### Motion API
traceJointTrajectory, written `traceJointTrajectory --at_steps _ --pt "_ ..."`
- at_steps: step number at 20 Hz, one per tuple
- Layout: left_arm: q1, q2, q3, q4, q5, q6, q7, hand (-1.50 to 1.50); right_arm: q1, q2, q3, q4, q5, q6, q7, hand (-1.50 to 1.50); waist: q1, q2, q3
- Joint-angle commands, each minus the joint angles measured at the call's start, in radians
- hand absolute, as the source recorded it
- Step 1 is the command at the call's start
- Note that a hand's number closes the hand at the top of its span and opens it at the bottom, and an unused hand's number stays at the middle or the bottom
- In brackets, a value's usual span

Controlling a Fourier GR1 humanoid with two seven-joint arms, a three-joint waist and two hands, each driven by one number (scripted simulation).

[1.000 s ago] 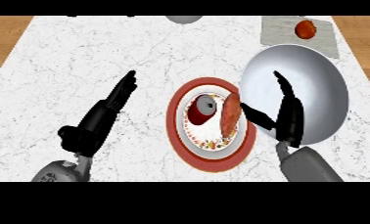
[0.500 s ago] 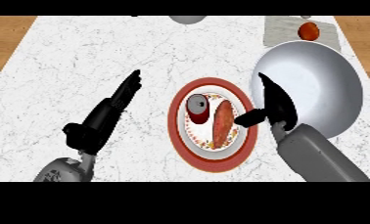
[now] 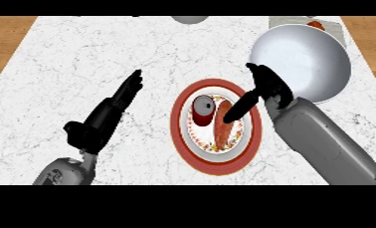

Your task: Pick the sweet potato from the plate and place it in the bowl

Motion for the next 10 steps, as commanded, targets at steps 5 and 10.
traceJointTrajectory --at_steps 5,10 --pt "-0.016 -0.005 0.031 0.038 0.001 -0.033 -0.022 0.00 -0.088 0.100 0.043 0.038 0.002 0.033 0.289 -1.50 -0.004 0.002 0.001" --pt "0.010 -0.025 0.029 0.050 -0.015 -0.024 -0.035 0.00 -0.105 0.117 0.072 0.033 0.051 0.021 0.296 -1.50 -0.011 -0.002 0.001"
